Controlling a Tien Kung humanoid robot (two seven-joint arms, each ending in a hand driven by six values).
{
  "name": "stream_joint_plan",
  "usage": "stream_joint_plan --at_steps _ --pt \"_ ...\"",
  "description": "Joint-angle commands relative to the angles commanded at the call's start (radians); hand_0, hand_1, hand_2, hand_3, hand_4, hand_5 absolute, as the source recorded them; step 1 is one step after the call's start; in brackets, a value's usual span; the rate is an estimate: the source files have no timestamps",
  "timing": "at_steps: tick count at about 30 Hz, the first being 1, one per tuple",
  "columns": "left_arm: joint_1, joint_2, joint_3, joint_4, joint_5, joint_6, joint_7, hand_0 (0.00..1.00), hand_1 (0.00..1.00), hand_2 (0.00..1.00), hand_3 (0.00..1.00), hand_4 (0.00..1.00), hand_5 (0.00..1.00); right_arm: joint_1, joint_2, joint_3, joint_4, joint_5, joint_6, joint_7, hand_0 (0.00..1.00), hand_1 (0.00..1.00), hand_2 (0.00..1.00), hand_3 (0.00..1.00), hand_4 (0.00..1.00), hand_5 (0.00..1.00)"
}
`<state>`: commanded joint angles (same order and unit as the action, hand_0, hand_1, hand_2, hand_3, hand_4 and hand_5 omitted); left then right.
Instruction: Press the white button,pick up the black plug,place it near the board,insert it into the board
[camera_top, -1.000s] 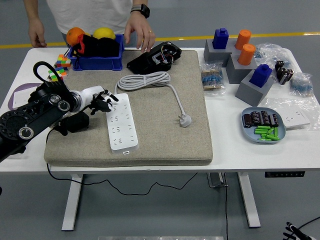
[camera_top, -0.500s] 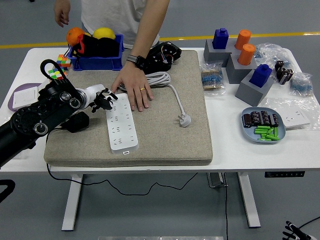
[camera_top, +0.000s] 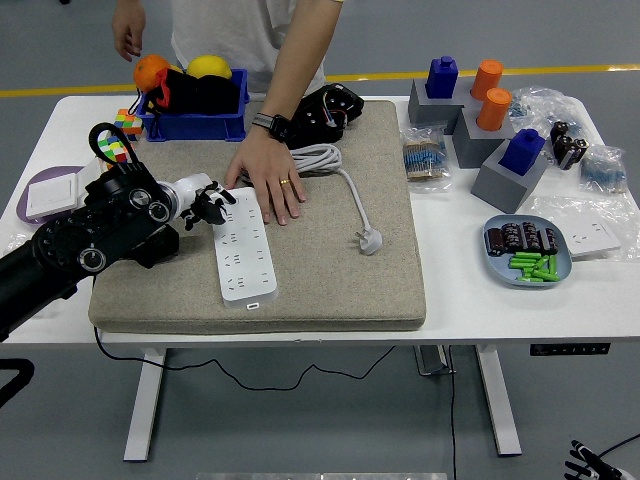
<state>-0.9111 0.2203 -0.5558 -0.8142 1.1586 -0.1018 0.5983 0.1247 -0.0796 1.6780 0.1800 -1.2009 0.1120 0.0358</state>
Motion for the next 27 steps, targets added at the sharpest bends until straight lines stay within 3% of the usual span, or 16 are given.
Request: stream_joint_plan --at_steps 8,15,19,20,21,23,26,27 --pt "0.005 -0.004 -0.009 -0.001 0.015 0.003 -0.005 0.017 0.02 0.112 0.785 0.002 0.002 0.0 0.002 -0.006 0.0 0.005 0.0 0.002 0.78 0.666 0.648 0.626 0.717 0.475" --pt "0.034 0.028 -0.15 -0.128 0.124 0.015 -0.022 0.017 0.02 0.112 0.784 0.002 0.002 -0.005 0.003 -0.003 0.0 0.0 0.0 0.002 0.781 0.666 0.647 0.625 0.716 0.473" --pt "0.084 0.055 -0.26 -0.216 0.214 0.029 -0.107 0.017 0.02 0.112 0.784 0.002 0.002 -0.006 0.004 -0.004 0.0 -0.002 0.001 0.002 0.781 0.666 0.647 0.625 0.716 0.473" --pt "0.103 0.063 -0.288 -0.24 0.229 0.028 -0.117 0.017 0.02 0.112 0.784 0.002 0.002 -0.006 0.004 -0.004 0.0 -0.002 0.002 0.003 0.781 0.666 0.647 0.625 0.716 0.473" --pt "0.123 0.071 -0.314 -0.264 0.237 0.025 -0.119 0.041 0.048 0.14 0.772 0.127 0.002 -0.006 0.005 -0.002 0.0 -0.003 0.002 0.004 0.78 0.666 0.648 0.626 0.716 0.473" --pt "0.151 0.082 -0.354 -0.301 0.24 0.018 -0.117 0.041 0.048 0.14 0.772 0.127 0.002 -0.006 0.005 -0.001 0.0 -0.004 0.002 0.004 0.78 0.666 0.648 0.626 0.716 0.473" --pt "0.236 0.111 -0.442 -0.384 0.28 0.009 -0.144 0.041 0.048 0.14 0.772 0.127 0.002 -0.008 0.005 0.003 0.0 -0.007 0.003 0.004 0.78 0.666 0.648 0.626 0.716 0.473" --pt "0.26 0.117 -0.465 -0.403 0.296 0.005 -0.151 0.17 0.211 0.266 0.781 0.61 0.002 -0.009 0.004 0.003 0.0 -0.008 0.003 0.004 0.78 0.666 0.648 0.626 0.716 0.473"
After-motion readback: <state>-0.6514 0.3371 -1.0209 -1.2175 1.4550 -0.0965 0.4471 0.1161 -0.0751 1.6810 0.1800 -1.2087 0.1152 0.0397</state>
